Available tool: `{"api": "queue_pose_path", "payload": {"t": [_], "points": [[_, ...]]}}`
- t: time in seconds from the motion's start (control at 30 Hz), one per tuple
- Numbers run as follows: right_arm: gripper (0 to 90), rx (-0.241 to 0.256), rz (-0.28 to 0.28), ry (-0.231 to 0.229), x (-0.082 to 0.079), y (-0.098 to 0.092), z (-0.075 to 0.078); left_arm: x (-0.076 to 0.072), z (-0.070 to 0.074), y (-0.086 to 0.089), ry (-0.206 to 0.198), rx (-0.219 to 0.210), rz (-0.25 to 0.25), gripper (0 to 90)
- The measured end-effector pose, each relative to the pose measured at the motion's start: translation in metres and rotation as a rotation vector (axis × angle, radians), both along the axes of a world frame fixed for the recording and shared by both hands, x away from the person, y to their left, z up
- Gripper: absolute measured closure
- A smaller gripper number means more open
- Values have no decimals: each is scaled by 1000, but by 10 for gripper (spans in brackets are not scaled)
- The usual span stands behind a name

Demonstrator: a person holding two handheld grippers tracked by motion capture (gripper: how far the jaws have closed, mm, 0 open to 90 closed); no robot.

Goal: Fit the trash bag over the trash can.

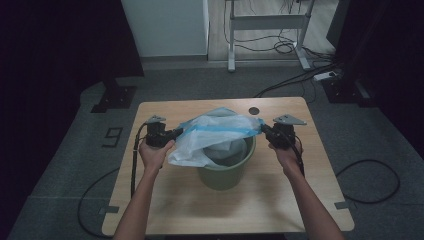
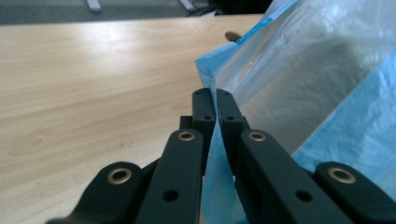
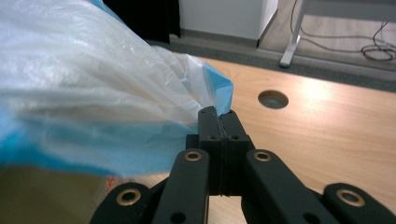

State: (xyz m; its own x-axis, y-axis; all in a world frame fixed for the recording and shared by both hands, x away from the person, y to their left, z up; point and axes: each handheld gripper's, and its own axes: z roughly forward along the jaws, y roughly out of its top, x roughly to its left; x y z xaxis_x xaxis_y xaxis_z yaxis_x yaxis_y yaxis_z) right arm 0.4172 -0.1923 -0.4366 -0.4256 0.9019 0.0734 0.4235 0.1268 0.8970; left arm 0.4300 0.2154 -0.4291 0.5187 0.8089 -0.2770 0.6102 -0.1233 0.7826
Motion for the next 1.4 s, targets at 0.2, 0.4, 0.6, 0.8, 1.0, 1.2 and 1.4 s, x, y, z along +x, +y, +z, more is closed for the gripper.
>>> {"api": "queue_pose_path", "payload": {"t": [0.2, 0.4, 0.6, 0.8, 1.0, 1.2, 1.4], "points": [[889, -25, 20, 46, 2, 3, -8, -4, -3, 3, 7, -7, -12, 887], [889, -24, 29, 45, -6, 0, -9, -11, 0, 4, 1, -8, -19, 886], [886, 6, 30, 52, -11, -10, -9, -13, 0, 2, -4, -13, -26, 885], [590, 69, 14, -75, -36, -20, 17, -14, 1, 0, -17, -20, -30, 882], [484, 53, 111, -155, -61, -11, 42, -16, 4, -1, -28, -20, -30, 881], [390, 34, 263, -183, -72, 15, 56, -17, 5, -1, -31, -23, -30, 882], [395, -54, 364, -201, -73, 49, 57, -17, 5, -1, -33, -23, -28, 882]]}}
